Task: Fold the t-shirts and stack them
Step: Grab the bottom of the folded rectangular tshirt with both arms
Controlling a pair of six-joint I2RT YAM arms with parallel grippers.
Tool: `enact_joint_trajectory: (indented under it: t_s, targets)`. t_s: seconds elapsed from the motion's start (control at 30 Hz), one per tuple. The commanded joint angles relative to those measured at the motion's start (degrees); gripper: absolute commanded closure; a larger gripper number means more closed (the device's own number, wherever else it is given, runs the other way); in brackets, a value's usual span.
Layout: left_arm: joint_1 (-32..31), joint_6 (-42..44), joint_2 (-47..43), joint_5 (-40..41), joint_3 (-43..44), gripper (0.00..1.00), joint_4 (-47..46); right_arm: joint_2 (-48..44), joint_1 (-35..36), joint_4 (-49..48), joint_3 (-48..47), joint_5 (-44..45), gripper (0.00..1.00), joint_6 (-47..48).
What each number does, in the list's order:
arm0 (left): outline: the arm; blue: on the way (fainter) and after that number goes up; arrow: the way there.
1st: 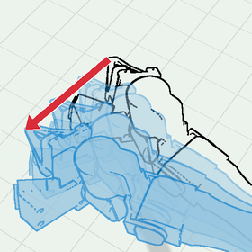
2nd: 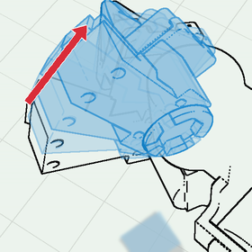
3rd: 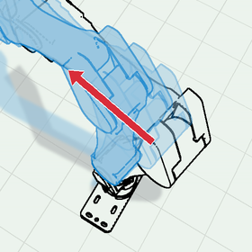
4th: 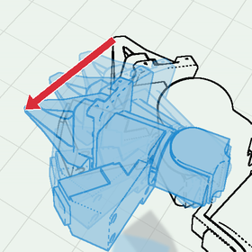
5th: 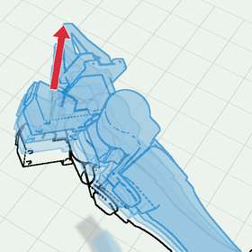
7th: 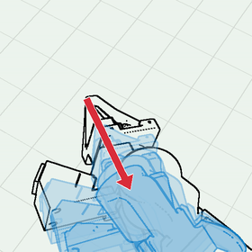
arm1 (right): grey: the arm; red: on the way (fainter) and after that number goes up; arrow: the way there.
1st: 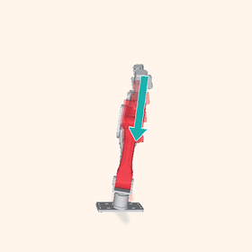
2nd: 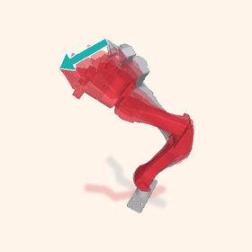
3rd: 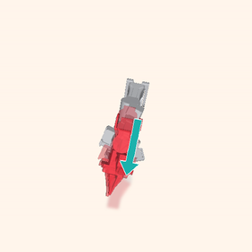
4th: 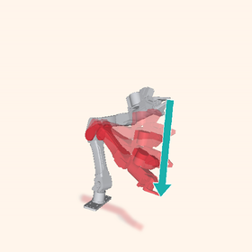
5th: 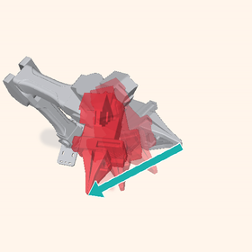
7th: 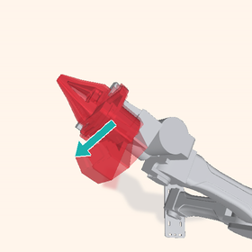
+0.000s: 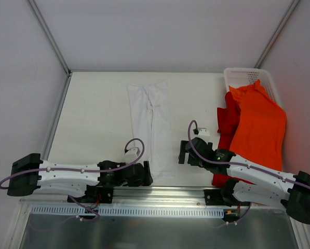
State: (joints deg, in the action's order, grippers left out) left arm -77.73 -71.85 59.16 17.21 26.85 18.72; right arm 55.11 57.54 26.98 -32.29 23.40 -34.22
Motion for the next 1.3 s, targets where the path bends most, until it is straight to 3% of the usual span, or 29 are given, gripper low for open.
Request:
enact_joint_trajectory:
  t_s: [0.0, 0.4, 0.53, 0.73, 1.0, 1.1, 1.13, 1.27]
  targets:
    - [-2.9, -12.0, 1.7, 8.9, -1.5, 0.14, 1.7, 1.2, -1.6, -4.5, 0.6, -3.5, 0.0, 2.2]
    - [-6.3, -23.1, 9.0, 19.1, -3.6, 0.21, 2.5, 3.8, -2.6, -14.7, 5.5, -10.3, 0.01, -0.1]
    - [-6.3, -26.1, 8.7, 20.1, -6.4, 0.24, 2.6, 3.9, -1.9, -20.6, 9.5, -12.9, 0.11, -3.7]
    - [-6.3, -28.2, 9.0, 21.4, -8.0, 0.3, 2.6, 6.1, 5.1, -20.0, 9.4, -7.9, 0.26, -8.8]
    - [-6.3, -27.9, 9.9, 21.6, -7.8, 0.33, 2.5, 16.8, 13.5, -18.5, 3.3, -4.7, 0.26, -13.5]
    - [-6.3, -28.5, 9.0, 21.3, -8.7, 0.35, 2.6, 18.5, 15.9, -17.8, 2.3, -4.0, 0.36, -15.4]
    - [-6.3, -28.7, 8.3, 21.2, -9.1, 0.37, 2.6, 19.2, 16.9, -17.5, 2.3, -3.9, 0.48, -15.9]
    - [-6.3, -29.3, 7.5, 20.5, -9.8, 0.48, 2.6, 20.4, 18.3, -16.9, 2.8, -3.1, 0.79, -18.0]
